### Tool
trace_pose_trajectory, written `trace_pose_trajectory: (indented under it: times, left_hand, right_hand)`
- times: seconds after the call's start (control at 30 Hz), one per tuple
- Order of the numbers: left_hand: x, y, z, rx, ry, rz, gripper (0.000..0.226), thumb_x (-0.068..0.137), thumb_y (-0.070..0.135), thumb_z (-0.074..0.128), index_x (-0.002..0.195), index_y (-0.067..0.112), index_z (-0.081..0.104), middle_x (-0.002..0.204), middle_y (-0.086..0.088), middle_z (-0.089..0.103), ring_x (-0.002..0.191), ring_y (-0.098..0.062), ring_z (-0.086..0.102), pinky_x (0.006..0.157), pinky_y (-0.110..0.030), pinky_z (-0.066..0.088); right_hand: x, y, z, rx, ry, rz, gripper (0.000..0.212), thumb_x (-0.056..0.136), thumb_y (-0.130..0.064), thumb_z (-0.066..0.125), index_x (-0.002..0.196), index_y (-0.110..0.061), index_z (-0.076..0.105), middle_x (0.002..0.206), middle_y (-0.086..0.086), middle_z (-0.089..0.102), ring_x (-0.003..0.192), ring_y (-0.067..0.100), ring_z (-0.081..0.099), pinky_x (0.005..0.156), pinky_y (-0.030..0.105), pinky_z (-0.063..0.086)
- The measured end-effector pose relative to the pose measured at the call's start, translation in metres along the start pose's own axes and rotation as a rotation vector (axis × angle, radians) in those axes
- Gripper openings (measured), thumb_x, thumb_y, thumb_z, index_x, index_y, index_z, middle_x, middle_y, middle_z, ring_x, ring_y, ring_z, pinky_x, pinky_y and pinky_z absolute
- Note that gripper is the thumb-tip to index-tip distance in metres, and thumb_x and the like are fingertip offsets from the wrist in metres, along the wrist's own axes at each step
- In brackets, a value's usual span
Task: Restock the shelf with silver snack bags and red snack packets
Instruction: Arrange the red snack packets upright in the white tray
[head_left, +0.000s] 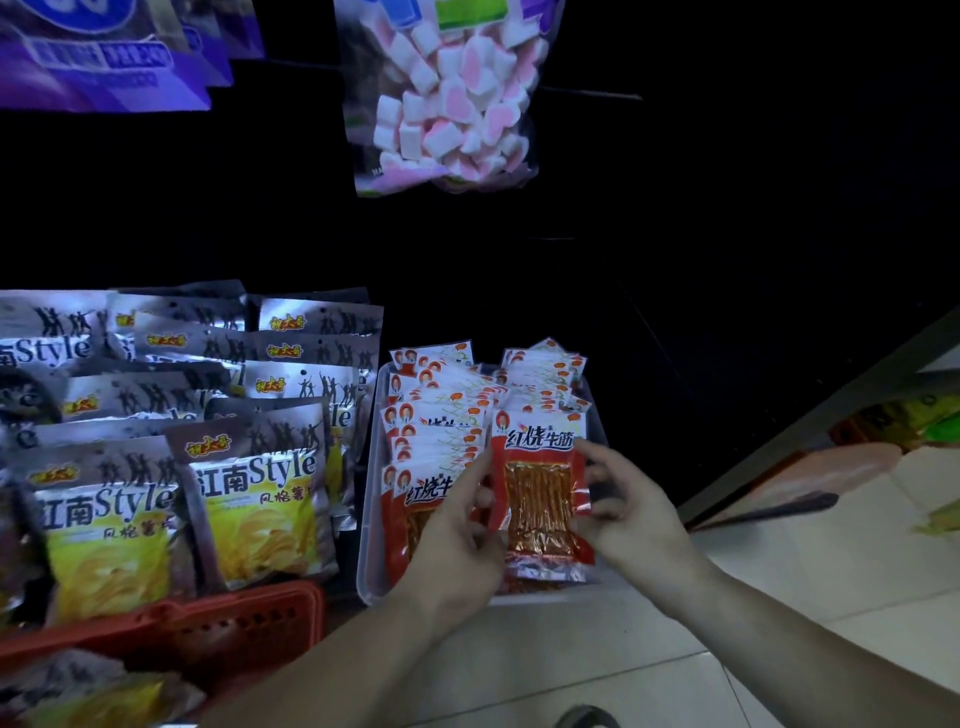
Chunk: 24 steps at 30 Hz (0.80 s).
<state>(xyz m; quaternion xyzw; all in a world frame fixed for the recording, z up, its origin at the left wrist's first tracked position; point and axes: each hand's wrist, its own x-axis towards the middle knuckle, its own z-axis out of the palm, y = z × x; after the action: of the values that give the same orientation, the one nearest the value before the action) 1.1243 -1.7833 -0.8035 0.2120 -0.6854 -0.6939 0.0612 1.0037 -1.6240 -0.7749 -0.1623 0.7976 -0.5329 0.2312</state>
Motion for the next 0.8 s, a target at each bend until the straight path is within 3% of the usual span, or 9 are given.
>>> trace_pose_trajectory:
  times: [0.07, 0.13, 0.2, 0.27, 0.33, 0.4, 0.47, 0.6, 0.8]
  left_hand:
    - [0.001, -0.001, 0.001, -0.026, -0.029, -0.016, 0.084, 0.092, -0.014, 0.058, 0.141, 0.051, 0.038, 0.107, 0.029, 0.061, 0.083, -0.003, 0.069, 0.067, -0.041, 0.059]
    - [-0.002, -0.002, 0.001, 0.018, -0.025, 0.006, 0.079, 0.085, 0.006, 0.075, 0.142, 0.051, 0.043, 0.129, 0.023, 0.058, 0.111, -0.006, 0.067, 0.087, -0.033, 0.058]
    - [-0.001, -0.007, 0.001, 0.287, 0.072, 0.102, 0.068, 0.075, 0.043, 0.076, 0.137, 0.052, 0.05, 0.148, 0.015, 0.042, 0.137, -0.006, 0.045, 0.112, -0.023, 0.037]
    - [-0.001, -0.006, 0.005, 0.437, 0.148, 0.174, 0.06, 0.075, 0.061, 0.07, 0.131, 0.062, 0.048, 0.152, 0.018, 0.032, 0.142, 0.0, 0.027, 0.116, -0.019, 0.023]
    - [-0.002, 0.001, 0.011, 0.27, 0.077, 0.124, 0.058, 0.082, 0.056, 0.074, 0.135, 0.056, 0.05, 0.146, 0.015, 0.048, 0.132, 0.006, 0.045, 0.11, -0.016, 0.036]
    - [-0.002, 0.007, 0.015, 0.01, -0.028, -0.054, 0.052, 0.088, 0.037, 0.079, 0.135, 0.033, 0.058, 0.118, 0.011, 0.069, 0.101, 0.006, 0.067, 0.087, -0.015, 0.051]
    - [0.002, 0.006, 0.014, -0.023, -0.02, -0.158, 0.043, 0.087, 0.028, 0.081, 0.124, 0.023, 0.06, 0.104, 0.009, 0.073, 0.09, 0.004, 0.069, 0.078, -0.015, 0.054]
    - [0.007, 0.002, 0.01, -0.036, 0.046, -0.206, 0.031, 0.079, 0.005, 0.071, 0.108, 0.017, 0.067, 0.097, -0.002, 0.078, 0.096, -0.02, 0.072, 0.08, -0.025, 0.057]
    - [0.013, 0.001, -0.004, -0.368, 0.133, -0.258, 0.024, 0.096, -0.008, 0.057, 0.11, 0.011, 0.064, 0.102, -0.014, 0.075, 0.079, -0.028, 0.07, 0.043, -0.032, 0.052]
  right_hand:
    - [0.0, -0.001, 0.004, 0.007, 0.015, -0.008, 0.079, 0.083, 0.019, 0.067, 0.136, -0.038, 0.055, 0.114, 0.005, 0.06, 0.08, 0.026, 0.071, 0.071, 0.039, 0.063]
    - [0.002, -0.002, 0.005, 0.017, 0.06, -0.04, 0.082, 0.082, 0.019, 0.067, 0.133, -0.043, 0.054, 0.106, 0.005, 0.063, 0.077, 0.026, 0.07, 0.069, 0.032, 0.061]
    - [0.002, -0.005, 0.007, 0.017, 0.082, -0.088, 0.082, 0.083, 0.019, 0.064, 0.13, -0.048, 0.053, 0.099, 0.007, 0.064, 0.076, 0.03, 0.068, 0.071, 0.027, 0.057]
    - [0.002, -0.009, 0.011, 0.013, 0.062, -0.115, 0.081, 0.084, 0.019, 0.061, 0.139, -0.04, 0.051, 0.096, 0.007, 0.065, 0.076, 0.029, 0.067, 0.071, 0.025, 0.055]
    - [0.001, -0.01, 0.016, 0.053, -0.025, -0.059, 0.077, 0.086, 0.019, 0.059, 0.142, -0.033, 0.051, 0.099, 0.005, 0.07, 0.079, 0.019, 0.068, 0.076, 0.025, 0.056]
    - [0.002, -0.006, 0.018, 0.076, -0.108, 0.037, 0.066, 0.091, 0.011, 0.06, 0.139, -0.033, 0.055, 0.105, 0.002, 0.077, 0.099, 0.017, 0.07, 0.097, 0.035, 0.054]
    - [0.004, 0.001, 0.016, 0.155, -0.152, 0.166, 0.048, 0.095, -0.001, 0.06, 0.134, -0.029, 0.062, 0.11, 0.001, 0.078, 0.112, 0.024, 0.07, 0.107, 0.041, 0.049]
    - [0.003, 0.004, 0.017, 0.2, -0.122, 0.322, 0.039, 0.105, -0.005, 0.046, 0.133, -0.029, 0.058, 0.107, 0.005, 0.07, 0.093, 0.031, 0.075, 0.067, 0.03, 0.058]
    - [0.002, 0.005, 0.016, 0.075, -0.018, 0.069, 0.054, 0.1, -0.013, 0.065, 0.138, -0.048, 0.051, 0.125, -0.014, 0.068, 0.098, 0.012, 0.074, 0.086, 0.043, 0.062]
